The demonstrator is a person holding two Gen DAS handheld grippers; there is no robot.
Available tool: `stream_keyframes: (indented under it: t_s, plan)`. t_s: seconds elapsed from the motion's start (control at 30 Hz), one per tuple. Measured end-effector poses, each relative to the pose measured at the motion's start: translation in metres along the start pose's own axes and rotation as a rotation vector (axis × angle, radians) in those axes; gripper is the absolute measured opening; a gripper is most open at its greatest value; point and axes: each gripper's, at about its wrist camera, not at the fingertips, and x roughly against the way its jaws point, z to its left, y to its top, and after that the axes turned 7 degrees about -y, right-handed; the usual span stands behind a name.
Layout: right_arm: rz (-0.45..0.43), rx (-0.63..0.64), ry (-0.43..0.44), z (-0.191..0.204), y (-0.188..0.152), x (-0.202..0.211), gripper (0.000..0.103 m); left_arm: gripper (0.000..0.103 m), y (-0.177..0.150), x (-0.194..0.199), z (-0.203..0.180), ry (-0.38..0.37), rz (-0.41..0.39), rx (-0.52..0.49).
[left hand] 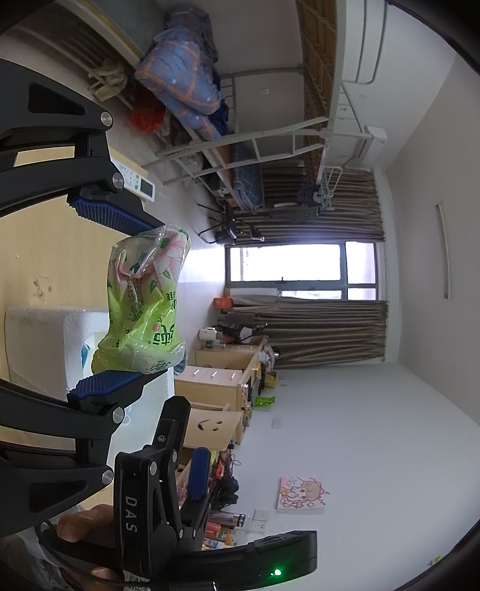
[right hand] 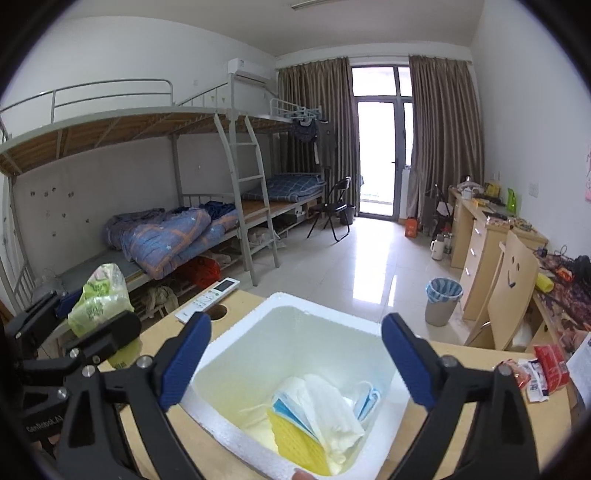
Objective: Organize soft objects
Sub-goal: 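Open the right tool dropping the tissues into the box, then lower the packet into the box and open the left tool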
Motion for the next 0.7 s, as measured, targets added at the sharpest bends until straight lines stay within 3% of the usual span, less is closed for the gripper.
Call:
stream_keyframes:
  t_s: [0.4, 0.7]
  plan:
    - [-0.015, 0.007, -0.041, -0.011, -0.002, 0.024, 0.097, 0.067, 0.002, -0.004, -0.005, -0.017, 0.007, -0.002]
    - [-0.044, -0.011, -0.114, -0.038, -0.012, 0.058, 0.097, 0.067, 0.003, -0.015, -0.033, -0.101, 0.017, -0.035]
